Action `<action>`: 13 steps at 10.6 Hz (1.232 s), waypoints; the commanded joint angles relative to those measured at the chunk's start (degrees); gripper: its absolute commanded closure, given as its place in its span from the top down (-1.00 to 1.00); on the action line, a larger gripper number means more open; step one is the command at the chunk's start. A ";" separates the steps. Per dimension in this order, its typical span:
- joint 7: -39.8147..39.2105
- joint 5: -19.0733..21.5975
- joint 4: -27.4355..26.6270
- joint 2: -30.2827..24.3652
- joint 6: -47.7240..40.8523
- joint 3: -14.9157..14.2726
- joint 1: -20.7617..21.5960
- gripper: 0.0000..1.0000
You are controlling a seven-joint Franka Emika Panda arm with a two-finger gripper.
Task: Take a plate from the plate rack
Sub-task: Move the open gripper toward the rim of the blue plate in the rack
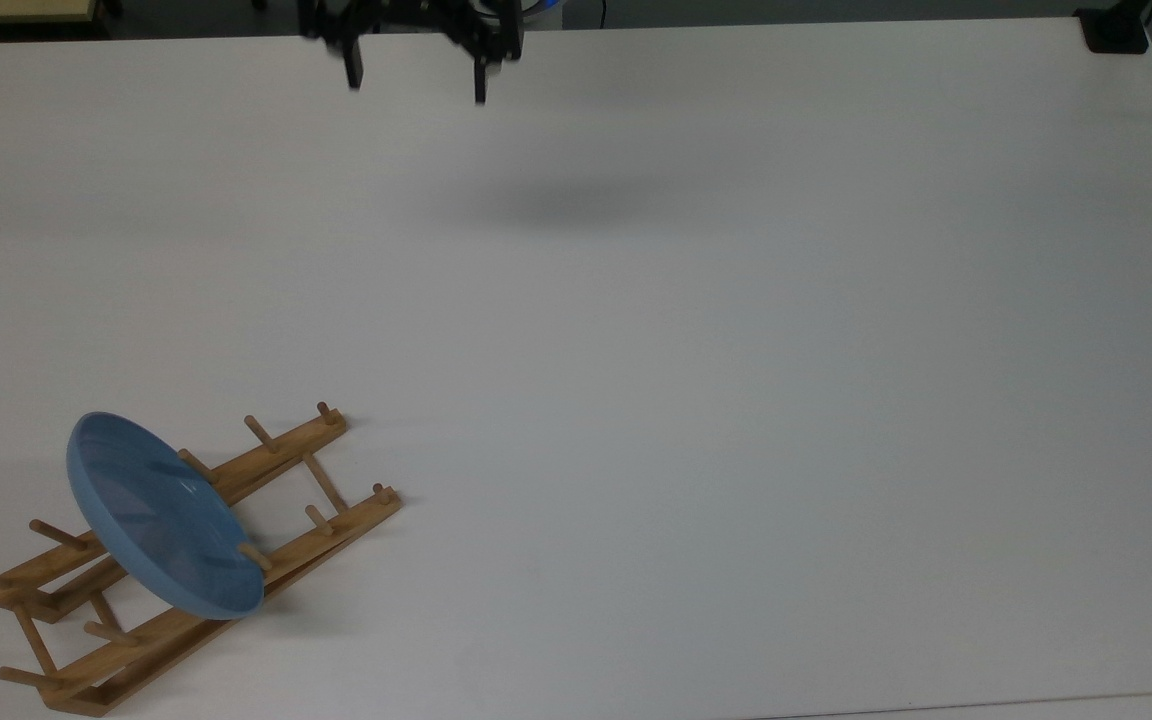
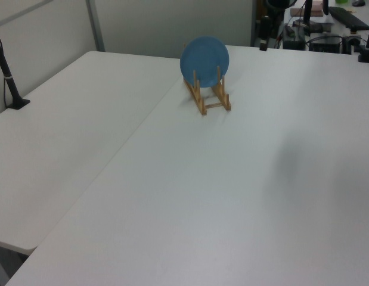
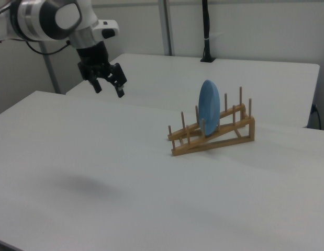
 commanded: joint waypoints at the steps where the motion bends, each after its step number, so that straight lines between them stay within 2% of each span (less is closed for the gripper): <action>1: -0.79 -3.62 2.53 5.82 10.10 0.05 -2.58 1.00; 3: -0.61 -6.45 5.17 11.80 18.95 -0.39 -4.86 1.00; 5: -0.61 -9.26 6.50 16.81 32.04 -3.27 -5.13 1.00; 7: -0.61 -12.60 6.77 20.16 40.68 -5.83 -5.13 0.95; 8: -0.61 -13.49 6.77 21.48 44.28 -7.15 -5.13 0.83; 10: -0.61 -13.93 9.21 25.69 49.75 -9.52 -5.13 0.33; 12: -0.61 -14.02 13.43 30.09 51.25 -10.85 -5.13 0.23; 13: -0.61 -13.94 14.14 31.41 53.09 -11.63 -5.22 0.03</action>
